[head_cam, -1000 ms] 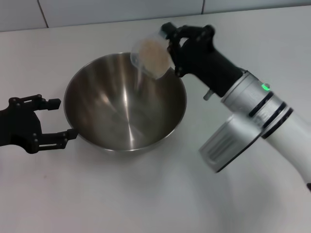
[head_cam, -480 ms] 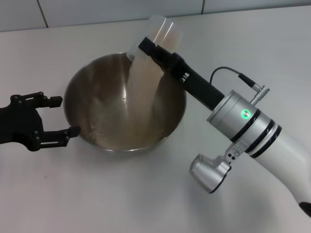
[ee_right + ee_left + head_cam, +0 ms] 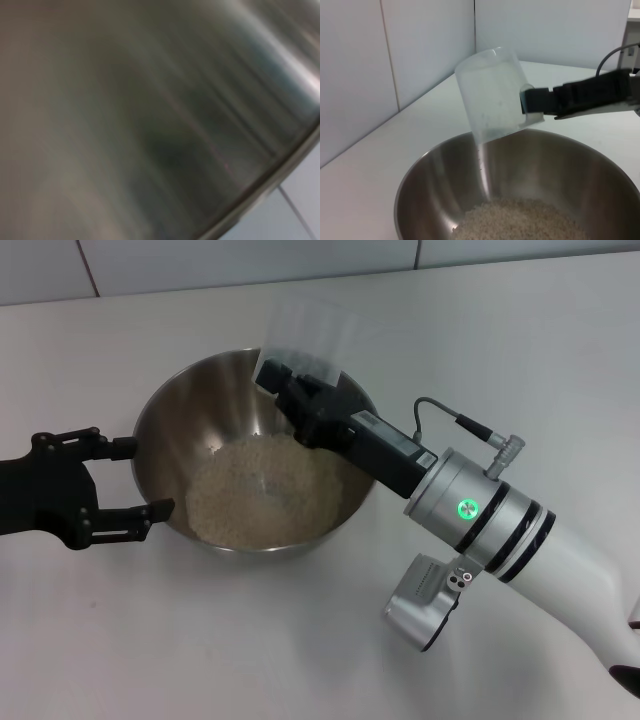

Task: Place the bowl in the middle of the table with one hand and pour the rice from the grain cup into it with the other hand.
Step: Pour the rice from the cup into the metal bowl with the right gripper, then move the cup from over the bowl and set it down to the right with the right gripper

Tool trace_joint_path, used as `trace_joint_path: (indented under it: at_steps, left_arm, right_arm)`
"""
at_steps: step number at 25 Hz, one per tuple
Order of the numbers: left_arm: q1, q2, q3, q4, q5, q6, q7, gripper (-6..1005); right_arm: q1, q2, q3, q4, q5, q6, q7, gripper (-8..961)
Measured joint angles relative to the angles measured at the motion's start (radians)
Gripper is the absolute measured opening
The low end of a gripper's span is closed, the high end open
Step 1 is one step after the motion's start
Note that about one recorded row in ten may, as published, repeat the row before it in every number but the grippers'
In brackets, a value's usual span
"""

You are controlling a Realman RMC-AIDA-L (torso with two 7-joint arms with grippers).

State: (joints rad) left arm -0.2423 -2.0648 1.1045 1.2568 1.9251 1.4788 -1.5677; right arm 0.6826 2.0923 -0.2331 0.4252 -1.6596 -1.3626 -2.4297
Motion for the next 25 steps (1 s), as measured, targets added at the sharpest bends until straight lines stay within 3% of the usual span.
trace_joint_path:
  at_steps: [4,8,17,22,25]
  left_arm:
    - [-0.002,0.000,0.000,0.000,0.000,0.000,-0.001,827]
    - [-0.008,0.000,0.000,-0.002,0.000,0.000,-0.001,827]
    - [-0.010,0.000,0.000,-0.002,0.000,0.000,-0.002,827]
    - [-0.008,-0.001,0.000,-0.002,0.000,-0.002,-0.002,827]
    - [-0.005,-0.001,0.000,0.002,0.000,-0.002,-0.002,827]
  right_arm:
    - [-0.011,0.000,0.076,0.008,-0.077,0.003,-0.025,52]
    - [-0.029,0.000,0.170,0.070,-0.089,0.009,0.148,56]
    - [-0.094,-0.007,0.345,0.180,-0.090,-0.036,1.039,66]
    - [-0.114,-0.009,0.368,0.071,-0.089,-0.125,1.806,71]
    - [-0.126,-0.008,0.395,-0.018,-0.086,-0.138,2.121,74]
